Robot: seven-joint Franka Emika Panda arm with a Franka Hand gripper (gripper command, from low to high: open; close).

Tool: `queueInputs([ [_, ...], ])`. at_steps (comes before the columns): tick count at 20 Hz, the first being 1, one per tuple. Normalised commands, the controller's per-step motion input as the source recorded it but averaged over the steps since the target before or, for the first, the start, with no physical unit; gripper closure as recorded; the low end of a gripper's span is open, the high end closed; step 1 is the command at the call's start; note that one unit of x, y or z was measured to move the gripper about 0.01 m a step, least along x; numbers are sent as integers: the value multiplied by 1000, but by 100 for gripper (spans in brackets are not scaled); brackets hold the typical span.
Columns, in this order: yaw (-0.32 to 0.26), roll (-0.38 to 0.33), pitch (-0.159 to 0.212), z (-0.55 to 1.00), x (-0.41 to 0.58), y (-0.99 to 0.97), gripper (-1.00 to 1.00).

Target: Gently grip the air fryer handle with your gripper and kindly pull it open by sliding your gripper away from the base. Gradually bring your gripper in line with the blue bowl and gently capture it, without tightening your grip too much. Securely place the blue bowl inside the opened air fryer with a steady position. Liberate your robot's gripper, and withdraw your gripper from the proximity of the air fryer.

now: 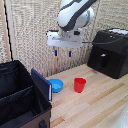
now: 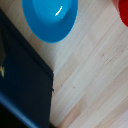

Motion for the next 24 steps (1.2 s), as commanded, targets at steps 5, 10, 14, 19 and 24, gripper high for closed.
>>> queueInputs([
  [5,-222,-259,0,0,116,0,-100],
  [10,-141,-345,-4,-32,82,0,-100],
  [14,-10,-375,-36,-120,1,0,-100],
  [19,4,-375,-71,-78,0,-7,-100],
  [24,45,-375,-104,-106,0,-126,-100],
])
